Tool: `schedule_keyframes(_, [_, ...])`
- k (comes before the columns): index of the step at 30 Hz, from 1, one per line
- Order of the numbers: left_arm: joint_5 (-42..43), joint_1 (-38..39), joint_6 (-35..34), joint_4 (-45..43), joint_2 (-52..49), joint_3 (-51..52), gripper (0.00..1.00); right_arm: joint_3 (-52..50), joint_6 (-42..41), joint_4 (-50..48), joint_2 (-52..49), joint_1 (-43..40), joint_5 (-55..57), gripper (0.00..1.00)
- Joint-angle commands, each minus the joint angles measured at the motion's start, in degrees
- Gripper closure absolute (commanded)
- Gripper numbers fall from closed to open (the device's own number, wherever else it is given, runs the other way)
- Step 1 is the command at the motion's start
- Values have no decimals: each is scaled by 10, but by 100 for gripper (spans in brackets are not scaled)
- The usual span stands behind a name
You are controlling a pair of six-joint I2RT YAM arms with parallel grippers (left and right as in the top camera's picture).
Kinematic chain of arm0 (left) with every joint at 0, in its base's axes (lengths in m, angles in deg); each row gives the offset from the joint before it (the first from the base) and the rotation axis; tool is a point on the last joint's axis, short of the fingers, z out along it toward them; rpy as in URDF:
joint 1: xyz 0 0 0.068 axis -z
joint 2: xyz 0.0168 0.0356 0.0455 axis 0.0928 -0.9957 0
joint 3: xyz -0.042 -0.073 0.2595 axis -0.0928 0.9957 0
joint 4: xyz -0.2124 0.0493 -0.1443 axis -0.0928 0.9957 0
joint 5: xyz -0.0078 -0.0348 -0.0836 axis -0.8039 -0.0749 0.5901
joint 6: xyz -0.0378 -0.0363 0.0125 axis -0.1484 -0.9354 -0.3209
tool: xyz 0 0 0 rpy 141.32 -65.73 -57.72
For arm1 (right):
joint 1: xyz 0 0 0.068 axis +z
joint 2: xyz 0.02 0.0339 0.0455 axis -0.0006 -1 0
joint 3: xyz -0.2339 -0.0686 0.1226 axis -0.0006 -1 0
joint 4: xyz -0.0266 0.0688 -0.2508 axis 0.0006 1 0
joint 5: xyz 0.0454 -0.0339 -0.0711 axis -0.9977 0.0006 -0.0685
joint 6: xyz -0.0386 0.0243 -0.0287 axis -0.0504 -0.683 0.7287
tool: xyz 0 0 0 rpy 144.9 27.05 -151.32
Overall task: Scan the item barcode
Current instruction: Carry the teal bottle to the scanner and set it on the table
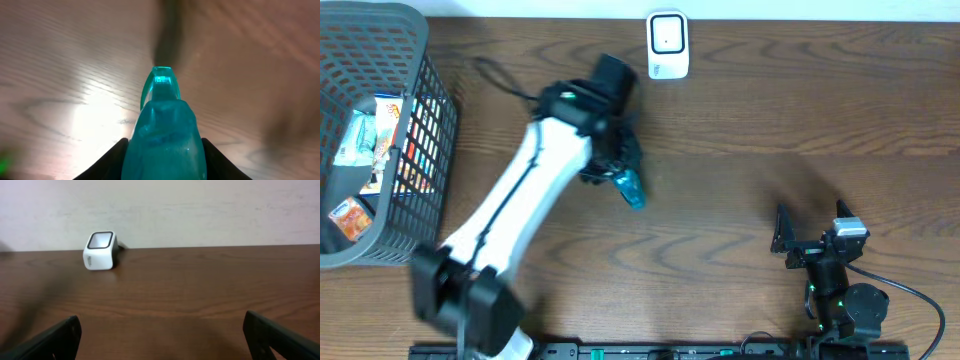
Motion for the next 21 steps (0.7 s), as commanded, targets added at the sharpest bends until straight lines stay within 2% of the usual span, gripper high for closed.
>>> schedule_keyframes(1, [-7,26,17,-16,-25,-3,60,-1,-7,2,3,4,5,1])
schedule_keyframes(8, [-29,66,53,-80,-52,-3,58,-1,-7,2,3,4,5,1])
schedule_keyframes(11, [-63,75,53,-84,-52,-3,53,-1,-7,2,3,4,5,1])
schedule_keyframes(14, [-99,82,52,-84,-56,-3,52,-1,-7,2,3,4,5,1])
schedule_keyframes(21, [-98,89,50,-89,-59,-3,52,-1,-7,2,3,4,5,1])
